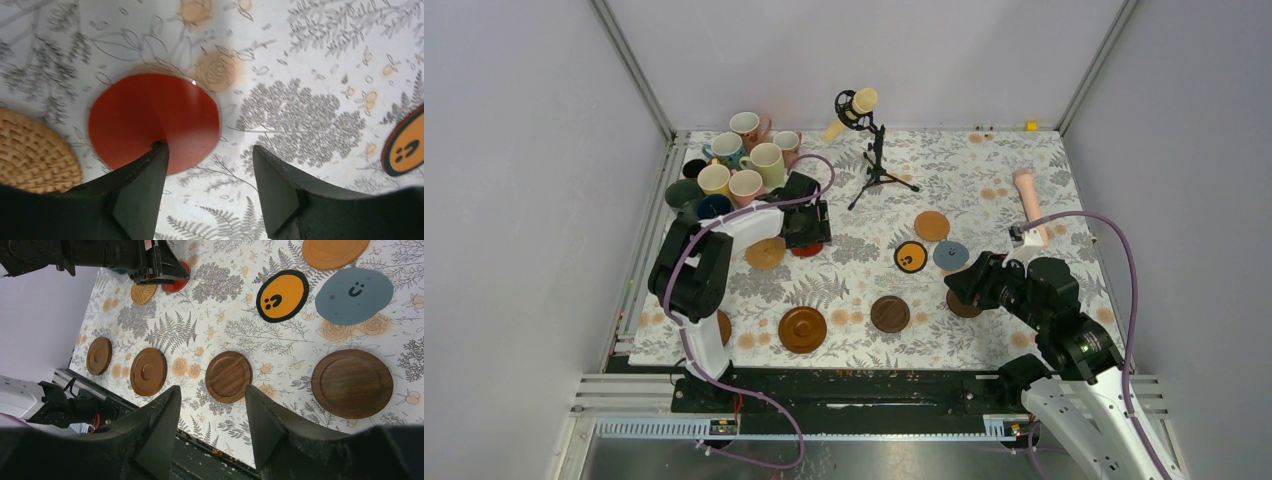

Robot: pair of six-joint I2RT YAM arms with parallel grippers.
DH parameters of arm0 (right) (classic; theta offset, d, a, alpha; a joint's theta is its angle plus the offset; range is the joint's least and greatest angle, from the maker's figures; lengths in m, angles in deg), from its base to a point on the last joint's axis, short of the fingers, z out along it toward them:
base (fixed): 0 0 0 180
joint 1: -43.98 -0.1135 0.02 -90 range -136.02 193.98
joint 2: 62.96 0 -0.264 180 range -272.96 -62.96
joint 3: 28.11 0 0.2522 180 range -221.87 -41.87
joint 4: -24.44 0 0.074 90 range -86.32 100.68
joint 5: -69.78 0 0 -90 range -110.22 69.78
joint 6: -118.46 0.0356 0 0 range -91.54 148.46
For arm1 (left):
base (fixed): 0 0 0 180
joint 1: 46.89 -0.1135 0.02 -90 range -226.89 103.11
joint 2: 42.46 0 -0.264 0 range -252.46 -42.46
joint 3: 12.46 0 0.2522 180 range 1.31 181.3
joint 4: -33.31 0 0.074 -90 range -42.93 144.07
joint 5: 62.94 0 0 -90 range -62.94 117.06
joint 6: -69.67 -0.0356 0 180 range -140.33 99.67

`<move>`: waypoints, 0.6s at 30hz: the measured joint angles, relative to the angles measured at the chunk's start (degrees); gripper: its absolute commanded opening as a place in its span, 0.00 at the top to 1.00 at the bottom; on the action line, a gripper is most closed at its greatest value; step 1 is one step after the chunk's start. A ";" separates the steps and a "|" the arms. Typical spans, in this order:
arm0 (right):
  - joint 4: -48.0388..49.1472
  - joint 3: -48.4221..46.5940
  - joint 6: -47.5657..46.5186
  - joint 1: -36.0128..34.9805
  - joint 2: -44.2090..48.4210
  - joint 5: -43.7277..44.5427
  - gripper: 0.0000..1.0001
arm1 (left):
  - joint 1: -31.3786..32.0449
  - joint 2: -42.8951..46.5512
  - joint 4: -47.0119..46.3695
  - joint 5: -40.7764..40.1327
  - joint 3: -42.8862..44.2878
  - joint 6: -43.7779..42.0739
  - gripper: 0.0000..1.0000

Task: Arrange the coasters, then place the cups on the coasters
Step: Move the coaster to the center of the board.

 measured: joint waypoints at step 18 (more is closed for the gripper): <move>0.00 0.00 1.18 0.00 -0.11 0.61 0.42 | -3.65 8.15 1.20 -5.64 -0.85 -1.20 0.33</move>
